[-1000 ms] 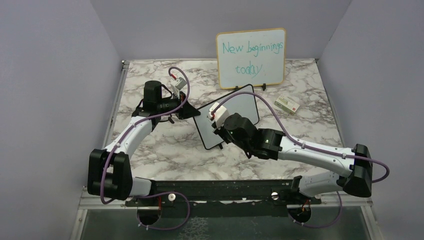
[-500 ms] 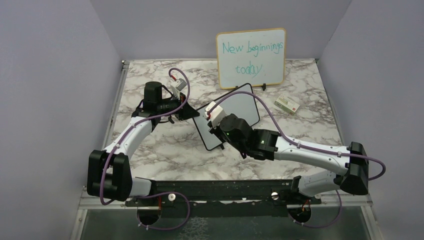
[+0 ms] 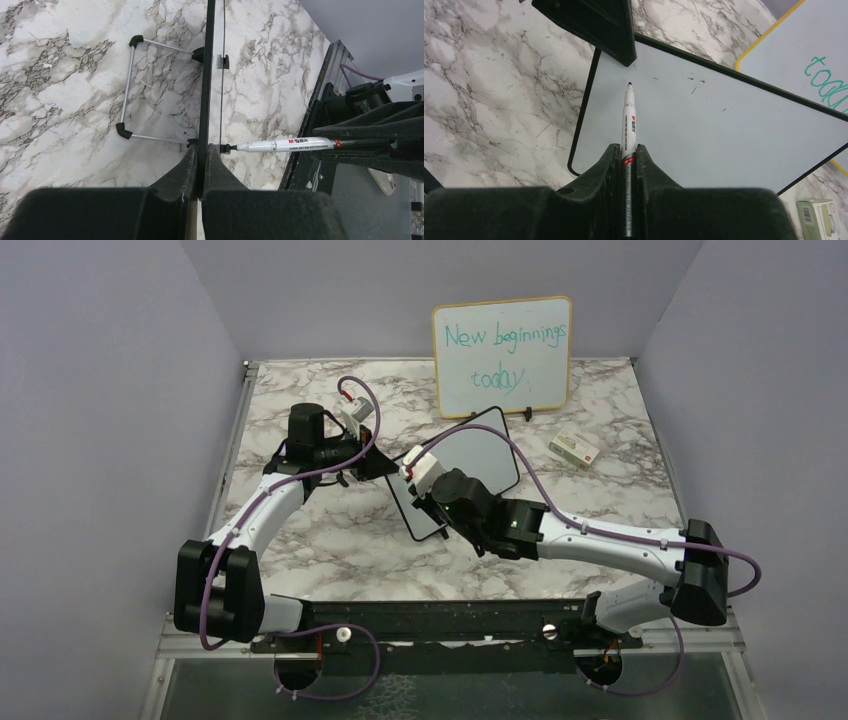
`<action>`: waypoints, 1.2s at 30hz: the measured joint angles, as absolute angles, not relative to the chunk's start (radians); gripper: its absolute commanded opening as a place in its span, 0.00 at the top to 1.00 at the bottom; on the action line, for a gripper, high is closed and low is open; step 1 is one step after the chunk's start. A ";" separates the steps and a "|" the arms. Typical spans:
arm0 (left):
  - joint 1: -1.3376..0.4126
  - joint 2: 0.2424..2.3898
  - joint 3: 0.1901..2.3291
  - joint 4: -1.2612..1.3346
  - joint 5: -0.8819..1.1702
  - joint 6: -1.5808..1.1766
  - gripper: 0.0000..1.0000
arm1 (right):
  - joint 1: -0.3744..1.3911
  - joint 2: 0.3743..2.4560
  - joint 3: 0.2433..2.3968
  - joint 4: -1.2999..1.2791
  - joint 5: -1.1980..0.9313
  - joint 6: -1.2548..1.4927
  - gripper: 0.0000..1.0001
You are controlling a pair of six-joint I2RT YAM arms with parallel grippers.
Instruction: Write a sentence on the whiteboard
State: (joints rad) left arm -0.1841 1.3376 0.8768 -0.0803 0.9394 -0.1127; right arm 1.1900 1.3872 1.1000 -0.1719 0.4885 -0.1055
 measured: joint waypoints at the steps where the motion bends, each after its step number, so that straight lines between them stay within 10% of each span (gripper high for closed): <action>1: -0.185 1.338 0.877 -0.081 0.939 -0.113 1.00 | 1.190 1.391 1.100 -0.170 0.488 -0.106 1.00; 36: -0.190 1.338 0.886 -0.096 0.934 -0.105 1.00 | 1.190 1.438 1.100 -0.119 0.493 -0.112 0.99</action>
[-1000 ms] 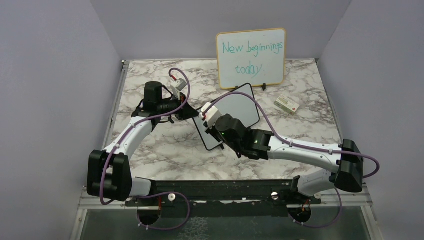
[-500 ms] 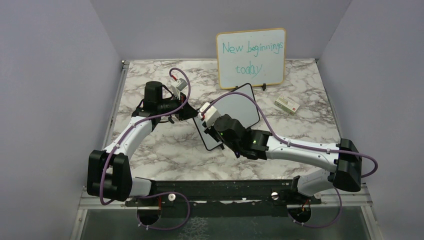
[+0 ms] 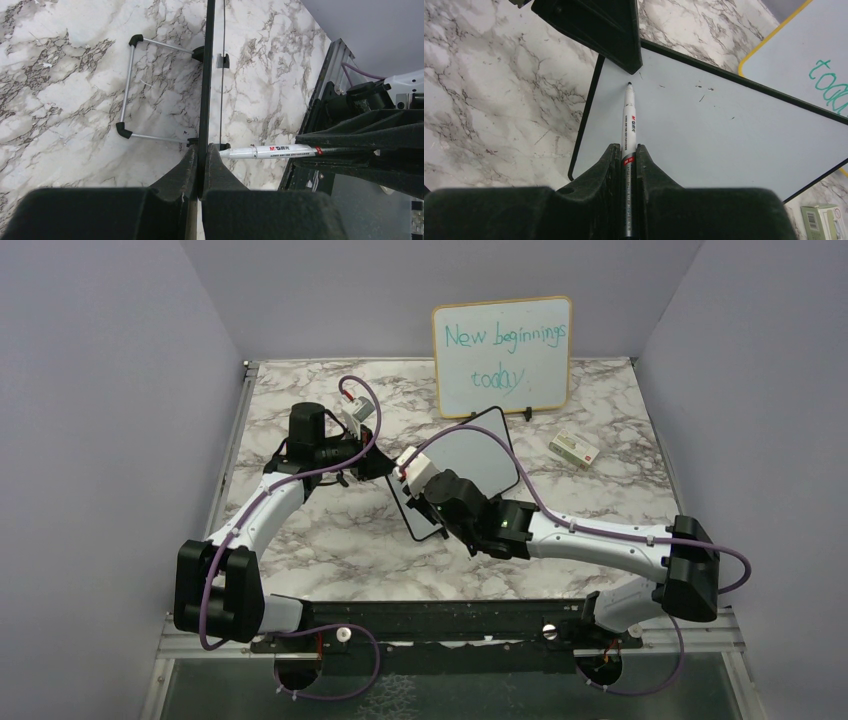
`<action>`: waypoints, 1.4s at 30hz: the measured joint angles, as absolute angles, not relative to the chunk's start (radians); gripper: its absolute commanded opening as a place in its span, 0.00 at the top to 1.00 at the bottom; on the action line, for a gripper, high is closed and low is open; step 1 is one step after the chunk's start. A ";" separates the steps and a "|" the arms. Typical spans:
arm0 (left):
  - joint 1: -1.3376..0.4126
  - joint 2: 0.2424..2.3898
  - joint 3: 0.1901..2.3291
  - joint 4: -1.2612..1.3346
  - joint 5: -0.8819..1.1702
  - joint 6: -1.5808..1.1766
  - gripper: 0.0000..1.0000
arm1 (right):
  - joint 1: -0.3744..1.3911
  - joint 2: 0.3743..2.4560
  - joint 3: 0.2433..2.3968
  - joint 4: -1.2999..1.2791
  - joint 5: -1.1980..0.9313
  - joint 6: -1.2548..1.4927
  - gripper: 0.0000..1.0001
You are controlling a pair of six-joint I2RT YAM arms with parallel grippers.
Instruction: Write a sentence on the whiteboard
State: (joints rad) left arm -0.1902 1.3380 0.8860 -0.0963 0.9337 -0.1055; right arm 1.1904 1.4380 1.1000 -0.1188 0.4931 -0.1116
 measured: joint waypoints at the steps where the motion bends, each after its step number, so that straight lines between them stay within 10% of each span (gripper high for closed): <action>1: -0.190 1.338 0.886 -0.096 0.934 -0.105 1.00 | 1.190 1.439 1.100 -0.119 0.496 -0.112 0.99; 42: -0.192 1.339 0.890 -0.107 0.926 -0.097 1.00 | 1.190 1.452 1.100 -0.102 0.463 -0.131 1.00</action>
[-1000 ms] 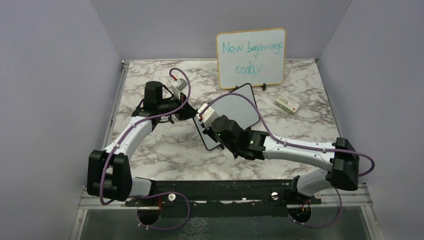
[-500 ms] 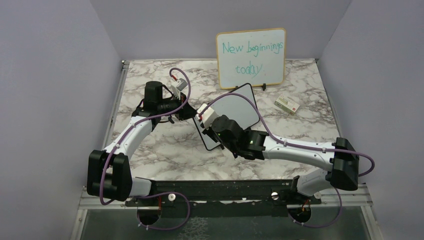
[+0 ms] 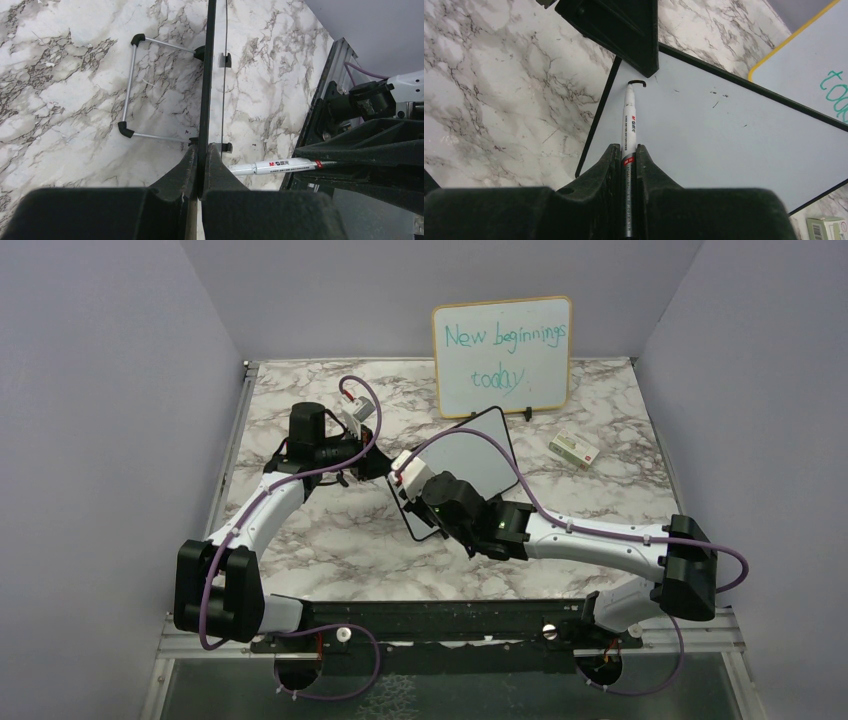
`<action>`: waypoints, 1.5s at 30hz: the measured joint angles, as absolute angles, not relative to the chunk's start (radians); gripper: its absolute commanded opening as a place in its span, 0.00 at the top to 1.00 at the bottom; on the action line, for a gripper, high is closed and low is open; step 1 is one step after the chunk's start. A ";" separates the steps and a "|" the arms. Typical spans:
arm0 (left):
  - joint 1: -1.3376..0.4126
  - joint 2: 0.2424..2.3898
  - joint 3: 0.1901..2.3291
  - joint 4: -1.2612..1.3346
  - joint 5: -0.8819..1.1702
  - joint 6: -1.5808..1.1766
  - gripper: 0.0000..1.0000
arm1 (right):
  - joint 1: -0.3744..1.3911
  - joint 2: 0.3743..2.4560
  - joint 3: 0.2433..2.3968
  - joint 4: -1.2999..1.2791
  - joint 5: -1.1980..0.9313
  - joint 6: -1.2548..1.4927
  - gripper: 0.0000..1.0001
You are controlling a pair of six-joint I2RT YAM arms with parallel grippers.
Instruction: Write a sentence on the whiteboard
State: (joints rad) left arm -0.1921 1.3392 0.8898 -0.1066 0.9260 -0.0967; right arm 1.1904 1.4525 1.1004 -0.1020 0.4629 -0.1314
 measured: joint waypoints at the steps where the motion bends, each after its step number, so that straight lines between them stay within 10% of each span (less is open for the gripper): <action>1: -0.192 1.340 0.890 -0.106 0.926 -0.096 1.00 | 1.190 1.453 1.100 -0.105 0.462 -0.131 1.00; 45: -0.192 1.343 0.892 -0.107 0.926 -0.095 1.00 | 1.195 1.451 1.094 -0.188 0.510 -0.113 0.99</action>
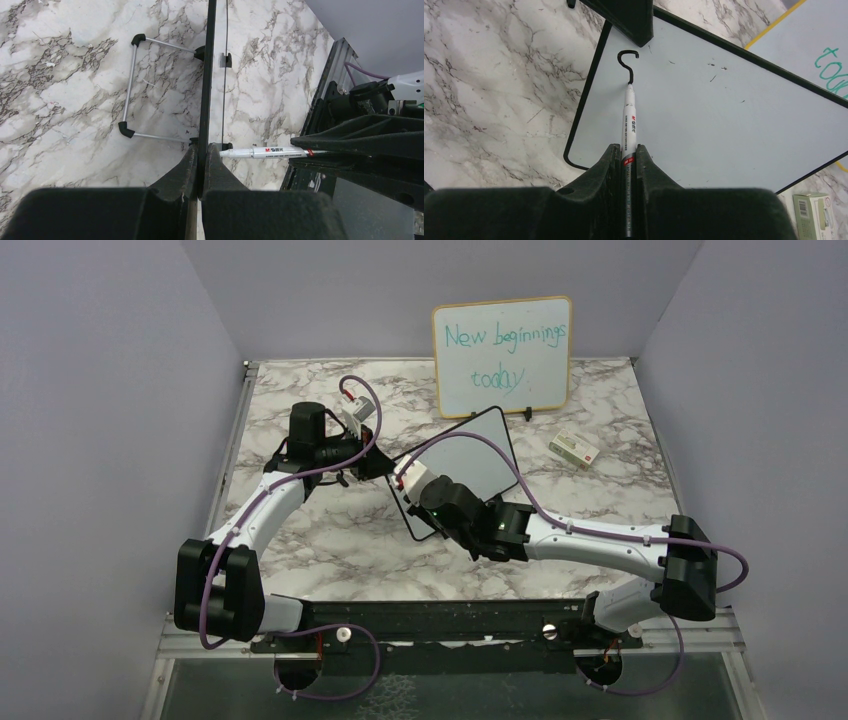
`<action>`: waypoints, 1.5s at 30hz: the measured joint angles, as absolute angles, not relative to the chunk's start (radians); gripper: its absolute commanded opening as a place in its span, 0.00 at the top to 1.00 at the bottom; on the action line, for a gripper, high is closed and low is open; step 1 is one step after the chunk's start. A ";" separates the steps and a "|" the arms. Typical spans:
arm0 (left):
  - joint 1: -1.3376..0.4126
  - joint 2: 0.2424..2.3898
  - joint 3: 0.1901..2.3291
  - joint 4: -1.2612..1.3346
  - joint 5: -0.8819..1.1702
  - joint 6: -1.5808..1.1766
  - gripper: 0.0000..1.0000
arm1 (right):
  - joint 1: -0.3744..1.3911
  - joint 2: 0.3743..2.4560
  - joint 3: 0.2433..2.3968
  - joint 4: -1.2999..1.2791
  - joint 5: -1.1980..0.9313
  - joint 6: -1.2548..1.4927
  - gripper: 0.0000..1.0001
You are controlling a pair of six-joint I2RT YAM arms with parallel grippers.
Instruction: Write a sentence on the whiteboard
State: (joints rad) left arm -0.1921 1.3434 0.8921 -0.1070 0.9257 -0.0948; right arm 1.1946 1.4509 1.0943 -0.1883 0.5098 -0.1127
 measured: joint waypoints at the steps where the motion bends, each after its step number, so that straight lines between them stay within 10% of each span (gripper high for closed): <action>1: -0.192 1.344 0.892 -0.107 0.926 -0.095 1.00 | 1.195 1.451 1.094 -0.189 0.508 -0.112 1.00; 45: -0.198 1.345 0.901 -0.122 0.925 -0.087 1.00 | 1.195 1.414 1.058 -0.142 0.447 -0.079 1.00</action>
